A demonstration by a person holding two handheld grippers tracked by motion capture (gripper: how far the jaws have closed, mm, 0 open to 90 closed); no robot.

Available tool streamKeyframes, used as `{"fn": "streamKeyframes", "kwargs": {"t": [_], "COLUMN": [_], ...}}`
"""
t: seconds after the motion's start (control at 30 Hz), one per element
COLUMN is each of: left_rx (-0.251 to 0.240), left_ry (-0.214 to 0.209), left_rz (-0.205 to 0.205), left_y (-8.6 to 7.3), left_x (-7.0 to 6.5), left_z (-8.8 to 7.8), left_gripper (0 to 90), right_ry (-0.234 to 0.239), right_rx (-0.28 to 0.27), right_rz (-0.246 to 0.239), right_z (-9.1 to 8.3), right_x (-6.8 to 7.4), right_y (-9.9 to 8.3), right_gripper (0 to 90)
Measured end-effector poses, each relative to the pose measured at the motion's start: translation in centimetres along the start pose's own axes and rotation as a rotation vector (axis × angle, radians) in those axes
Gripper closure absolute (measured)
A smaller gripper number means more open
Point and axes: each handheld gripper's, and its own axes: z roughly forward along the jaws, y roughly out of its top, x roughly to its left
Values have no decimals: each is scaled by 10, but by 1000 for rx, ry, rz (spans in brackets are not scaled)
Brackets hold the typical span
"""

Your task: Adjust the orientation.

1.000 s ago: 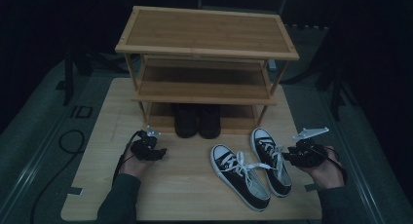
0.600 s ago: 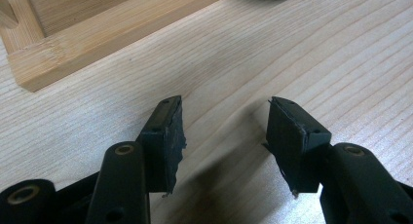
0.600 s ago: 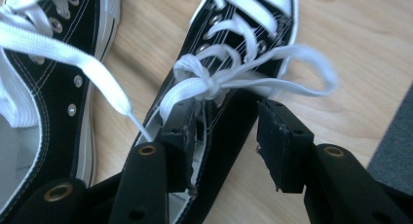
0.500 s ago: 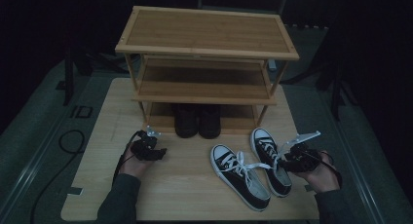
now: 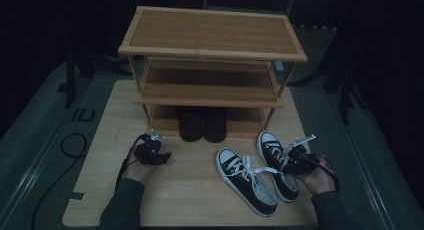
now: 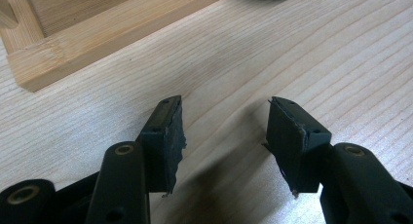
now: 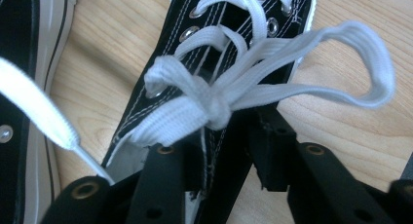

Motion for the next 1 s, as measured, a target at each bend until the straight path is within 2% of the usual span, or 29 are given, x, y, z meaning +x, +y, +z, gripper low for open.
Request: {"fn": "streamKeyframes", "kwargs": {"t": [0.07,0.27,0.37,0.5,0.67,0.93,0.97,1.0], "left_rx": [0,-1,-2,-3,-3,-5,-6,-6], "left_ry": [0,0,0,0,0,0,0,1], "left_rz": [1,0,0,0,0,-1,-2,-2], "left_y": [0,0,0,0,0,0,0,0], "left_x": [0,0,0,0,0,0,0,0], "left_z": [0,0,0,0,0,1,1,1], "left_gripper": [482,481,481,481,481,480,480,480], "right_ry": [-6,-37,-53,-53,-83,-55,-37,-34], "right_rx": [-3,-25,-49,-92,-135,-183,-199,-203], "right_rz": [4,-3,-18,-11,-13,-65,-87,-88], "right_z": [0,-2,-4,-7,-11,-12,-12,-11], "right_x": [0,2,4,4,4,13,17,18], "right_y": [0,-1,-1,-3,-2,8,12,13], "right_gripper": [718,863,870,873,876,876,876,876]}}
